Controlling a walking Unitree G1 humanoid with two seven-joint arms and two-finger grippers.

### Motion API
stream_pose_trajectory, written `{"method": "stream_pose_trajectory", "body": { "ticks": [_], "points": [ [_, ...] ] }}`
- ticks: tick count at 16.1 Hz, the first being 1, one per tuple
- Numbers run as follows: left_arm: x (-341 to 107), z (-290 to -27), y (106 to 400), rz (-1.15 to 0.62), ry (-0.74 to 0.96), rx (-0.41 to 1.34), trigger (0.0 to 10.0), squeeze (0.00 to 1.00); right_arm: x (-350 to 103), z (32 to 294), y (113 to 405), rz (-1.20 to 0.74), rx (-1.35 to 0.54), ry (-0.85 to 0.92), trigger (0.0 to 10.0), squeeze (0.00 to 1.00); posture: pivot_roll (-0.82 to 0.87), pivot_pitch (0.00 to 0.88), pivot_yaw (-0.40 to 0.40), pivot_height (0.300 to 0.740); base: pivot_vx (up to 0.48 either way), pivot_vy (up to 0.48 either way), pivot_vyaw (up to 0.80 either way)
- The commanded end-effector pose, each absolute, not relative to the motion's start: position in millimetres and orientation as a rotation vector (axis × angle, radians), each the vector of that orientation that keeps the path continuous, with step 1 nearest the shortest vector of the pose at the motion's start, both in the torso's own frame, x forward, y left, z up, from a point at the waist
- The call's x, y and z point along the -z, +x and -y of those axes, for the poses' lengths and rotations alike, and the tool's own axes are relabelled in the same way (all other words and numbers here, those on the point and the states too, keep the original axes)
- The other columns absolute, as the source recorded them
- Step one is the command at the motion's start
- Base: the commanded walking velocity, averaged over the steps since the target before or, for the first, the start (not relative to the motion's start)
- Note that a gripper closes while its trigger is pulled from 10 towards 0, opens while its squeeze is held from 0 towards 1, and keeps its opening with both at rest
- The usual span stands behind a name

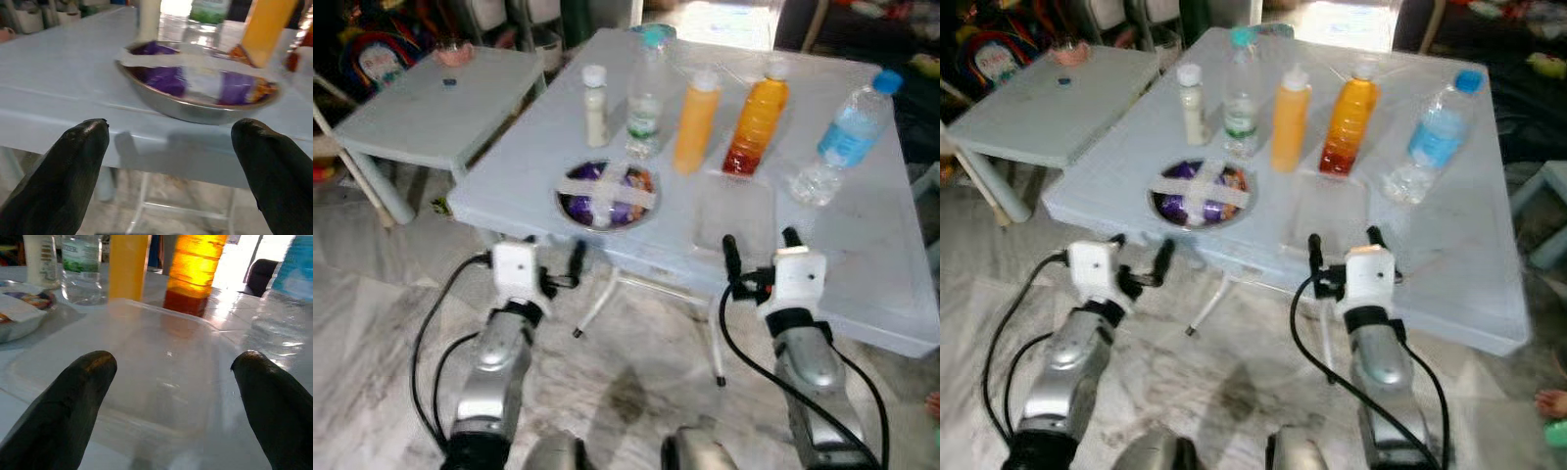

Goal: Restocking fridge

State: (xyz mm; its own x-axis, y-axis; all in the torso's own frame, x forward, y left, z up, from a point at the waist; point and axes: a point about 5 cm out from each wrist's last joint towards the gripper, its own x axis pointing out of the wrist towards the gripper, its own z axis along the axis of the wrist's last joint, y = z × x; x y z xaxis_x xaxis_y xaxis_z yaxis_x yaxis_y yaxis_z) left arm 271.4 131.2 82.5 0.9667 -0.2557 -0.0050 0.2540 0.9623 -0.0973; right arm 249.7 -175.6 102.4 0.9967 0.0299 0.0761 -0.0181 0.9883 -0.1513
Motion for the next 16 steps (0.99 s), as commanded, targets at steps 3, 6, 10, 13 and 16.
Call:
{"method": "stream_pose_trajectory", "body": {
  "ticks": [3, 6, 10, 13, 16],
  "points": [
    [-82.1, -140.0, 271.0, -0.017, -0.079, 0.238, 10.0, 0.00, -103.3, 174.8, 247.9, 0.085, -0.024, -0.156, 10.0, 0.00, -0.04, 0.084, 0.008, 0.740, 0.000, 0.000, 0.00],
    [-82.1, -140.0, 271.1, -0.016, -0.076, 0.241, 10.0, 0.00, -106.5, 176.4, 250.2, 0.098, -0.013, -0.157, 10.0, 0.00, -0.03, 0.081, 0.011, 0.740, 0.000, 0.000, 0.00],
    [-82.7, -140.6, 271.6, -0.013, -0.069, 0.239, 10.0, 0.00, -121.9, 200.1, 250.7, 0.118, 0.171, -0.095, 10.0, 0.00, -0.04, 0.083, 0.017, 0.740, 0.000, 0.000, 0.00],
    [-83.1, -140.2, 273.1, -0.016, -0.067, 0.248, 10.0, 0.00, -120.2, 207.5, 254.7, 0.099, 0.152, -0.069, 10.0, 0.00, -0.04, 0.088, 0.027, 0.740, 0.000, 0.000, 0.00],
    [-83.5, -140.2, 274.6, -0.017, -0.059, 0.253, 10.0, 0.00, -125.4, 206.9, 269.7, 0.094, 0.102, 0.017, 10.0, 0.00, -0.04, 0.089, 0.033, 0.740, 0.000, 0.000, 0.00]
  ]
}}
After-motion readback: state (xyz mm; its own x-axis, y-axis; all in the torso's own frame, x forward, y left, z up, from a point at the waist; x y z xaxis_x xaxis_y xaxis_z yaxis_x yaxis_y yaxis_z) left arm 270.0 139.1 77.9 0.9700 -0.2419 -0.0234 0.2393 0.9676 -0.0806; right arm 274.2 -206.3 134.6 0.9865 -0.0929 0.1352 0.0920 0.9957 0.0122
